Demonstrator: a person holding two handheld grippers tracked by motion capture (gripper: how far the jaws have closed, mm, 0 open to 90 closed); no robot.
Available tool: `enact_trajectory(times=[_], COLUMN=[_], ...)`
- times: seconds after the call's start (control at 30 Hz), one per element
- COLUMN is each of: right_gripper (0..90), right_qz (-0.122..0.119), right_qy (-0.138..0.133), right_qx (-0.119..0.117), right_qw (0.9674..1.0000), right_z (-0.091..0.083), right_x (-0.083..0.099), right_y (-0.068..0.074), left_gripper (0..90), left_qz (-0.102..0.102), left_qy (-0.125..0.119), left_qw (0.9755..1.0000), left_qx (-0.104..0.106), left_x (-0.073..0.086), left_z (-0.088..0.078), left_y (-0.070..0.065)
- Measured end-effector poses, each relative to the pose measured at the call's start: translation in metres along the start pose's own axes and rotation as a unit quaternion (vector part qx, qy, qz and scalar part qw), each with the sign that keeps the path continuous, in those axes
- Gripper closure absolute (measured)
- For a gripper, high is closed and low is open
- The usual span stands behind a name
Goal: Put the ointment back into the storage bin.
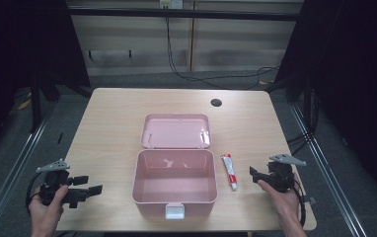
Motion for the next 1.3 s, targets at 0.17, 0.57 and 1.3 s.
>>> enact_trajectory(times=[0.17,0.57,1.3], right_gripper=[25.3,37.7,54.2], right_qz=[-0.008,-0.028,-0.005], right_qy=[0.006,0.028,0.108], right_qx=[-0.012,-0.049,-0.132], right_qw=[0.9999,0.998,0.9854], right_z=[-0.006,-0.021,-0.017], right_x=[-0.005,-0.018,-0.046], right_y=[0.003,0.012,0.029], left_gripper=[18.1,18.1,18.1], left_qz=[0.004,0.005,0.005], left_qy=[0.002,0.005,0.006], left_qw=[1.0,1.0,1.0], left_qx=[0.002,0.001,-0.001], left_x=[0.0,0.001,0.001], left_z=[0.0,0.0,0.001], left_y=[-0.001,-0.001,0.0])
Point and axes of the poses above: each handheld gripper's, and its own axes: z roughly forward along the jaws, x roughly out of its underside, y roughly to its left, the point moved 5 cm from there along z, roughly forward along the jaws, and after that the axes turned 8 degrees about -x, right-handed, at the moved point
